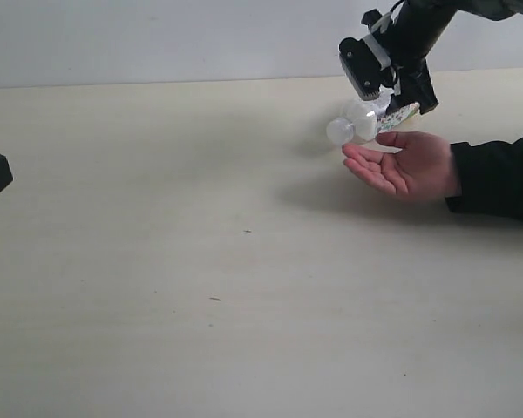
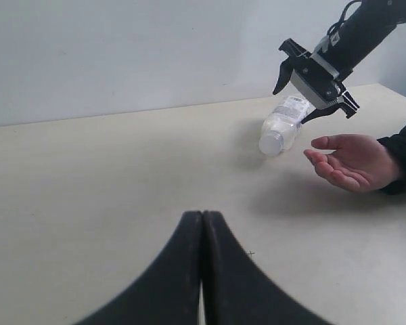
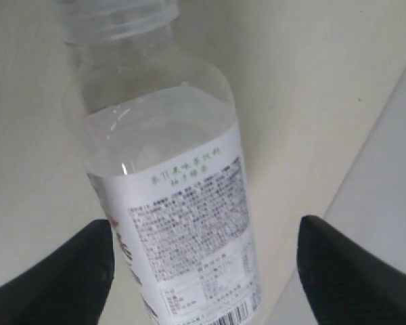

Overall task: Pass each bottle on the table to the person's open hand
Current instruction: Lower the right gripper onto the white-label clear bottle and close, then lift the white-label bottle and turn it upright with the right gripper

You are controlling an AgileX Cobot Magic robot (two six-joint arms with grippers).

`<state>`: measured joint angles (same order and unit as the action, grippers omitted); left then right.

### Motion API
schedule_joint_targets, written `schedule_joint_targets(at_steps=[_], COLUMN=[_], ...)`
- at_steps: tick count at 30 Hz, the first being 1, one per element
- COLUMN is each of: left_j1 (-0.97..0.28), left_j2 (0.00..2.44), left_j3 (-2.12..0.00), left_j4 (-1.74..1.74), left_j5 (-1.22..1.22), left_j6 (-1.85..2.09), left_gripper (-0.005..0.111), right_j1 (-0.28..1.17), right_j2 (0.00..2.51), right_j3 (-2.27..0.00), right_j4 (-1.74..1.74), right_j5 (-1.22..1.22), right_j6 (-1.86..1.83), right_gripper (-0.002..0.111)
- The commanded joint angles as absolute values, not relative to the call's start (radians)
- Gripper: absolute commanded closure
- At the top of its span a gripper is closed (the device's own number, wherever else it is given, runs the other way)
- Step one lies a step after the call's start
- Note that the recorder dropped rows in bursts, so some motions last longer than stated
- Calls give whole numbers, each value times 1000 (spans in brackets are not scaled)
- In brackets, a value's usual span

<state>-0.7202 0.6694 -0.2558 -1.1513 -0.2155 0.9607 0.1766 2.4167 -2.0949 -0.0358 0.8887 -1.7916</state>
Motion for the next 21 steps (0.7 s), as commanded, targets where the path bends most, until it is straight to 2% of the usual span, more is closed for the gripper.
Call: schedule_joint_targets(at_steps=[1, 21], left_j1=[-717, -717], left_j2=[663, 663], left_j3=[-253, -253], left_j4=[-1150, -1150], left_j5=[-217, -217], left_j6=[963, 963], left_gripper=[107, 107], right_j1=[175, 175], right_j2=[2435, 2514], right_j3=[-2101, -2101], right_j4=[-48, -107], right_j5=[877, 828], right_j6=[-1786, -1785], right_gripper=[36, 36])
